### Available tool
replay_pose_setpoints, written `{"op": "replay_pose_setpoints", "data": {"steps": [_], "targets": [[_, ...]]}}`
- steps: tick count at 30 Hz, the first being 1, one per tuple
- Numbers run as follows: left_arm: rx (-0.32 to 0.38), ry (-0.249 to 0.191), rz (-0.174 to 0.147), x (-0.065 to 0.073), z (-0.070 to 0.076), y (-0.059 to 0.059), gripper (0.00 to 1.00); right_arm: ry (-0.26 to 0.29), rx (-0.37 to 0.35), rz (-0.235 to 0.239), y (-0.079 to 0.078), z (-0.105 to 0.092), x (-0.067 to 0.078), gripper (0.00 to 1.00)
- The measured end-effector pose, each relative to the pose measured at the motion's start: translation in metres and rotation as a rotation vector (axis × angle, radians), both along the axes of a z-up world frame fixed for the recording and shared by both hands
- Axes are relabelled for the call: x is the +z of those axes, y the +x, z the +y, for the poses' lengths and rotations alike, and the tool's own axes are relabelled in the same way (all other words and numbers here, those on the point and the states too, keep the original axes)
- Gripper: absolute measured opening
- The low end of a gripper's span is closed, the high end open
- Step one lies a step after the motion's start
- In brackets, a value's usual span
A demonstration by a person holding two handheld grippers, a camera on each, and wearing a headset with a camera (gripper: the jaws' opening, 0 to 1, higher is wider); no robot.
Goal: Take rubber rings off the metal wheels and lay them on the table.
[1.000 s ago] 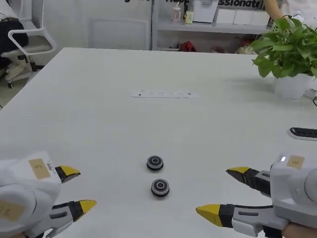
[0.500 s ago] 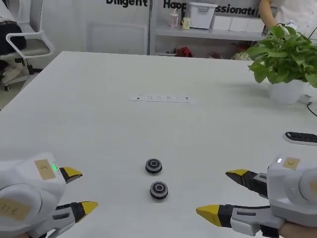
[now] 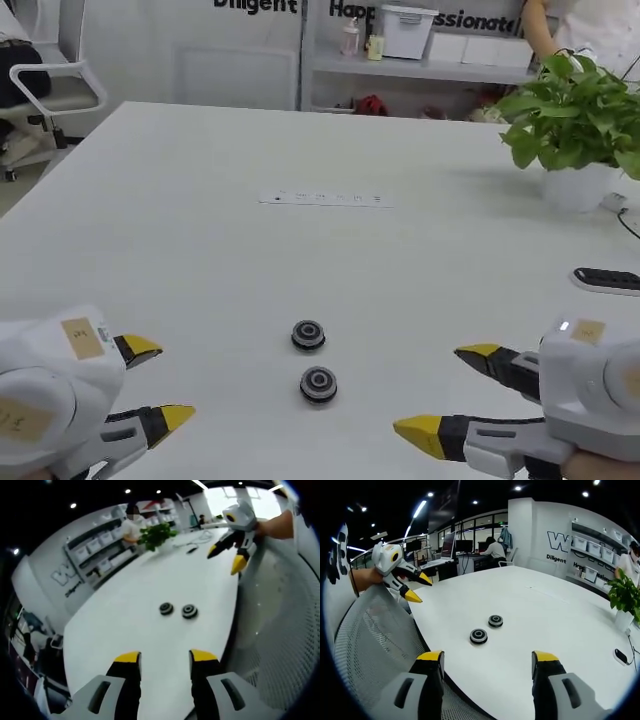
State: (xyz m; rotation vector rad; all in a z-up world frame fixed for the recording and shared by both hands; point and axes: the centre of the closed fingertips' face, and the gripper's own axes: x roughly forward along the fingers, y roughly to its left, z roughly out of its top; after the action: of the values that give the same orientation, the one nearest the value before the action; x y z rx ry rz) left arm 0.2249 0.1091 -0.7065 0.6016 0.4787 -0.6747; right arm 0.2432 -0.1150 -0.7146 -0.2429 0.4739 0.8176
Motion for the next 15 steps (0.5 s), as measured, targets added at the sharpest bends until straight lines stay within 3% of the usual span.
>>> {"op": "replay_pose_setpoints", "data": {"steps": [8,15], "targets": [[0.005,0.005,-0.008,0.0,0.0039,0.0013,0.39,0.034,0.036,0.004,-0.0039,0.0066,0.0038,0.67],[0.014,-0.032,0.023,-0.0012,0.0041,0.0017,0.4,0.047,0.067,0.025,-0.0074,0.0094,0.0029,0.7]]}}
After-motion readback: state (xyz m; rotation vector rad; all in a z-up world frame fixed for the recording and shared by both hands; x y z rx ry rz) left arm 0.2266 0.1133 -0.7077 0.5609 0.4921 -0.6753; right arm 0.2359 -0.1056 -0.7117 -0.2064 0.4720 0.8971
